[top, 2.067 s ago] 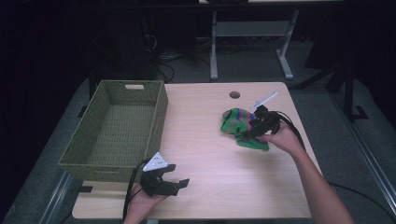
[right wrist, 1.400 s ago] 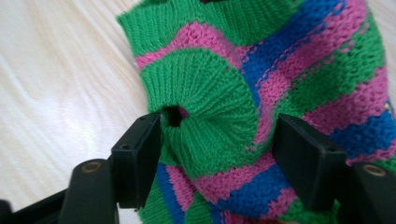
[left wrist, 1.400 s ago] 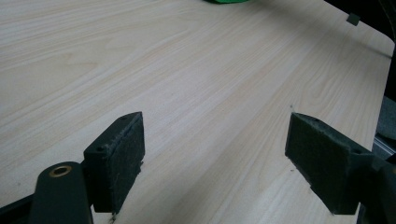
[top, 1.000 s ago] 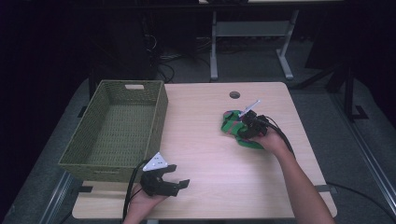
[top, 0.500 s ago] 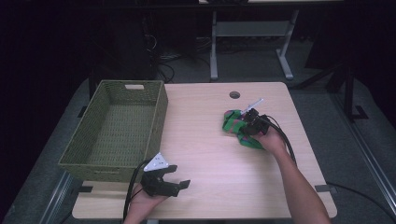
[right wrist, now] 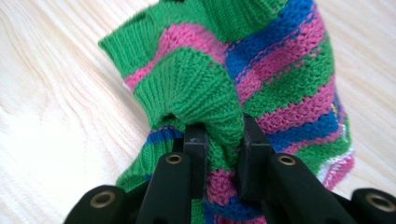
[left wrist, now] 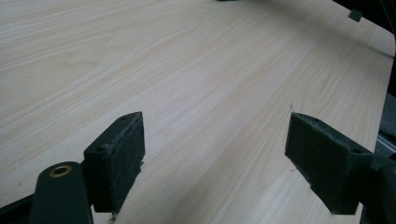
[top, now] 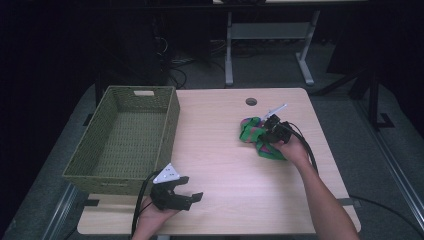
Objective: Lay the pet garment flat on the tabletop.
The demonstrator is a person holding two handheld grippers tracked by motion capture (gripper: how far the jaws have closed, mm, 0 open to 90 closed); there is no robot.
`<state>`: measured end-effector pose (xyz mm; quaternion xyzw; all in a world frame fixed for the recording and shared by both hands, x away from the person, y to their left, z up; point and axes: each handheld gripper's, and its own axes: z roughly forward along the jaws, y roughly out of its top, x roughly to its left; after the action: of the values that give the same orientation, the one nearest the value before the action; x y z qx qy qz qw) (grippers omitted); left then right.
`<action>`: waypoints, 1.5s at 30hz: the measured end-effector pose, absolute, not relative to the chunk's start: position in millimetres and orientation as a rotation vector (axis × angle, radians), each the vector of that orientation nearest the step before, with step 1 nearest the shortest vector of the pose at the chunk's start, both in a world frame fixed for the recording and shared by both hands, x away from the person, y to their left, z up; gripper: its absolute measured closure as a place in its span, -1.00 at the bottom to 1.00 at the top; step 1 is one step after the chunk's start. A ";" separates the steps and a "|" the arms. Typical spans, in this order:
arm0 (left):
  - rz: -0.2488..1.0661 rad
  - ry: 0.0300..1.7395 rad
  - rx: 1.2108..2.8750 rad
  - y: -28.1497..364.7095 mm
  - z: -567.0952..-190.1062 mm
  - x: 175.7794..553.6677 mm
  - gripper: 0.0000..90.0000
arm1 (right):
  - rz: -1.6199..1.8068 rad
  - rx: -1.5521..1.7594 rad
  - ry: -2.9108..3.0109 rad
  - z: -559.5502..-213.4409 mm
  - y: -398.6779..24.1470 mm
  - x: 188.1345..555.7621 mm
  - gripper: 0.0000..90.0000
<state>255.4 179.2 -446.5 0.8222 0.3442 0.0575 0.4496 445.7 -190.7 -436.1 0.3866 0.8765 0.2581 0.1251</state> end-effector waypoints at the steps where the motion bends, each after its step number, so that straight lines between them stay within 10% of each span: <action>1: 0.145 0.851 2.035 179.2 -446.6 255.5 -0.56 | 0.777 1.139 2.548 -434.1 -193.0 445.4 0.70; 36: 0.156 0.835 2.052 176.2 -446.4 253.8 -0.55 | 0.879 1.190 2.603 -434.5 -199.3 432.6 0.67; 45: 0.157 0.839 2.050 177.2 -446.2 254.0 -0.55 | 0.725 1.010 2.710 -447.9 -174.5 428.9 -0.04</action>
<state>254.0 177.2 -446.2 0.8269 0.3386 0.0634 0.4444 428.9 -174.5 -447.9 0.3377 0.9060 0.2425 0.0798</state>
